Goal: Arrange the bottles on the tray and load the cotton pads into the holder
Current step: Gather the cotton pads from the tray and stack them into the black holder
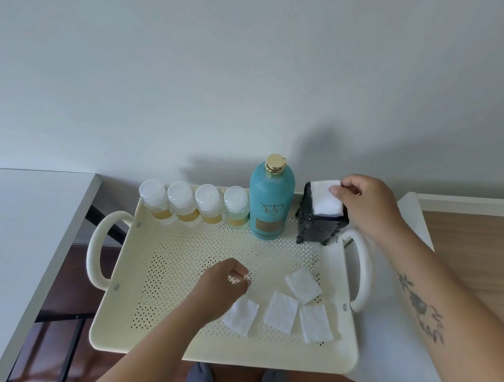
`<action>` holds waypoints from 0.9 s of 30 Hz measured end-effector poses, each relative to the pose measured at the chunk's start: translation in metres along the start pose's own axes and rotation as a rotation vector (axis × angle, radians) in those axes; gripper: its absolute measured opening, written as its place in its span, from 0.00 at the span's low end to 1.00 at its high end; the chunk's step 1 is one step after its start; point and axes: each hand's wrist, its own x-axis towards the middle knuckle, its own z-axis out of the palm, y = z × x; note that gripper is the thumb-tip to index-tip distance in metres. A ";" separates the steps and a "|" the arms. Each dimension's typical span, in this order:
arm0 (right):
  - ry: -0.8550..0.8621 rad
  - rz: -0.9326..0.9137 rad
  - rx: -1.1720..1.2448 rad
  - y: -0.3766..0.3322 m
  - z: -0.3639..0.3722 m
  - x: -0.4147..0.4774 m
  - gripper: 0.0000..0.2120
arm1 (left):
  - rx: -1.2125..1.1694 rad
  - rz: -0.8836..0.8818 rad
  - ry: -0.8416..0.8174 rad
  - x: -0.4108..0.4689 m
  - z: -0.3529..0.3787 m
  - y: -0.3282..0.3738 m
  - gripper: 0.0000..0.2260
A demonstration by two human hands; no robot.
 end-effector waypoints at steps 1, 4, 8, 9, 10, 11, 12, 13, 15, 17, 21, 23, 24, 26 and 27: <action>-0.022 0.016 -0.015 0.002 0.001 0.004 0.07 | 0.023 0.016 0.003 -0.001 0.002 -0.002 0.06; 0.018 0.019 -0.028 0.007 0.007 0.008 0.07 | 0.092 0.089 0.044 -0.004 0.006 -0.007 0.08; 0.264 -0.147 -0.160 0.017 0.011 -0.005 0.12 | 0.229 0.143 0.015 -0.005 0.011 -0.016 0.14; 0.283 -0.213 -0.200 0.019 0.012 -0.012 0.11 | 0.262 0.147 0.001 -0.006 0.011 -0.018 0.15; 0.275 -0.283 -0.243 0.021 0.013 -0.017 0.10 | 0.292 0.149 -0.008 -0.006 0.010 -0.019 0.15; 0.249 -0.351 -0.291 0.024 0.014 -0.022 0.09 | 0.324 0.152 -0.016 -0.005 0.010 -0.021 0.16; 0.221 -0.412 -0.341 0.026 0.016 -0.027 0.09 | 0.356 0.155 -0.022 -0.005 0.010 -0.023 0.16; 0.203 -0.458 -0.386 0.029 0.018 -0.031 0.08 | 0.385 0.157 -0.027 -0.004 0.010 -0.025 0.15; 0.193 -0.507 -0.467 0.033 0.022 -0.037 0.06 | 0.426 0.168 -0.032 -0.003 0.011 -0.026 0.14; 0.191 -0.512 -0.524 0.036 0.026 -0.041 0.05 | 0.461 0.186 -0.036 -0.002 0.011 -0.028 0.13; 0.159 -0.476 -0.557 0.040 0.027 -0.041 0.07 | 0.484 0.194 -0.044 -0.001 0.013 -0.030 0.09; 0.119 -0.445 -0.563 0.040 0.028 -0.040 0.11 | 0.486 0.192 -0.053 -0.001 0.014 -0.030 0.08; 0.108 -0.435 -0.560 0.039 0.029 -0.040 0.12 | 0.479 0.190 -0.056 -0.001 0.014 -0.031 0.07; 0.104 -0.427 -0.554 0.039 0.029 -0.041 0.14 | 0.453 0.187 -0.056 0.000 0.013 -0.030 0.06; 0.105 -0.422 -0.552 0.039 0.029 -0.041 0.14 | 0.433 0.187 -0.051 -0.001 0.012 -0.030 0.05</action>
